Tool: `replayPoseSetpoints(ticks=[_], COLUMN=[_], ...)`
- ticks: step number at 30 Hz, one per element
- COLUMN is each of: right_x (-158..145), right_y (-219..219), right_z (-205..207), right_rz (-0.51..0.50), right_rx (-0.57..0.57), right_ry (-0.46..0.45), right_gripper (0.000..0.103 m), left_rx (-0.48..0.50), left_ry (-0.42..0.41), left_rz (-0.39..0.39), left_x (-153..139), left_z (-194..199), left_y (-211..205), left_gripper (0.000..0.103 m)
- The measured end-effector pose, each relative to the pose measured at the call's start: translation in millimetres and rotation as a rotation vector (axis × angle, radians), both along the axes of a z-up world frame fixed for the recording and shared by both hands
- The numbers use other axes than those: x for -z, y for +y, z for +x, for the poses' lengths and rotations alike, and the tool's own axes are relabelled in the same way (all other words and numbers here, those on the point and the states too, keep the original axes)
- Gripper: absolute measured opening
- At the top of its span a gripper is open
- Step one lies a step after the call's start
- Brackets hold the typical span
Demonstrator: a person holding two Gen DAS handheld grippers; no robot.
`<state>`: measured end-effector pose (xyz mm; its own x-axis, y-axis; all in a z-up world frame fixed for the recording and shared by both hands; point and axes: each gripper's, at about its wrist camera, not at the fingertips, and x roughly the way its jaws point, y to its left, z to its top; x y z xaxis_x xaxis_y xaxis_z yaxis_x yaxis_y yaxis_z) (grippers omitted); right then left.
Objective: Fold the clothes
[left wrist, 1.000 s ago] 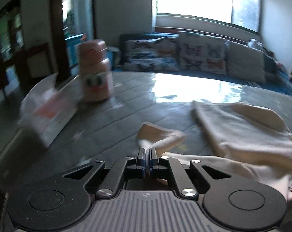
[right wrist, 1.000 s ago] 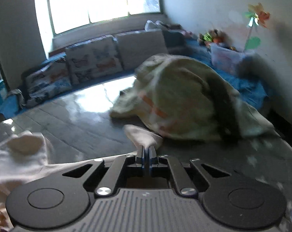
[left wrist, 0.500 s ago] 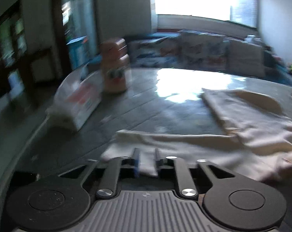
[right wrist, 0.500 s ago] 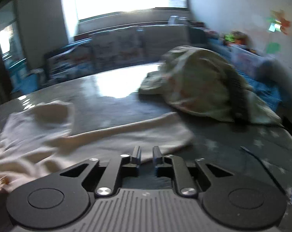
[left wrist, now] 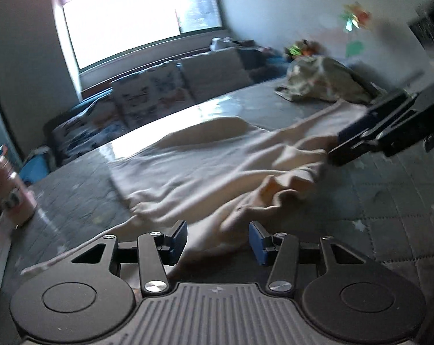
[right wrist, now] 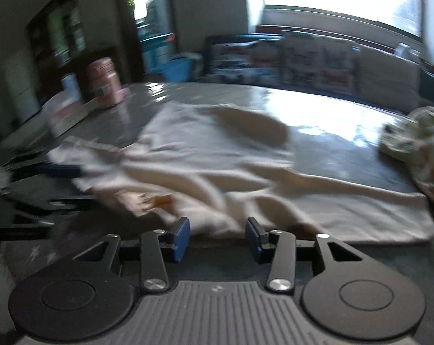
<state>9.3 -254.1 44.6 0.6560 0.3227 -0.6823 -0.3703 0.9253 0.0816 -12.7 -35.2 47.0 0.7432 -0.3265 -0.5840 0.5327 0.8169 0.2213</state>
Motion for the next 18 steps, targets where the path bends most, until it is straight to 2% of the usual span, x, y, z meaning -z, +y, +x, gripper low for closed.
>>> replayPoseSetpoints(ticks=[3, 5, 7, 9, 11, 18], right_x=[4.0, 8.3, 13.0, 17.1, 18.7, 16.8], right_y=[17.5, 26.3, 31.7, 35.9, 36.8, 39.7], right_z=[-3.7, -6.4, -7.1, -5.6, -3.6, -2.6], right_rz=[-0.032, -0.062, -0.086, -0.1, -0.097, -0.095], right_rx=[-0.064, -0.093, -0.108, -0.113, -0.107, -0.105], right_ry=[-0.005, -0.011, -0.014, -0.016, -0.021, -0.046], right_gripper=[0.046, 0.049, 0.05, 0.05, 0.05, 0.05], left_rx=[0.053, 0.091, 0.106, 0.089, 0.072, 0.062], left_ry=[-0.033, -0.021, -0.01, -0.001, 0.008, 0.014], left_rz=[0.028, 0.036, 0.056, 0.049, 0.041, -0.107], left_x=[4.6, 9.7, 16.0, 18.3, 20.4, -14.2], left_z=[0.6, 2.3, 3.6, 8.0, 12.4, 9.1], left_y=[-14.0, -20.4, -24.5, -23.8, -23.1, -2.3], left_gripper=[0.051, 0.051, 0.04, 0.017, 0.008, 0.005])
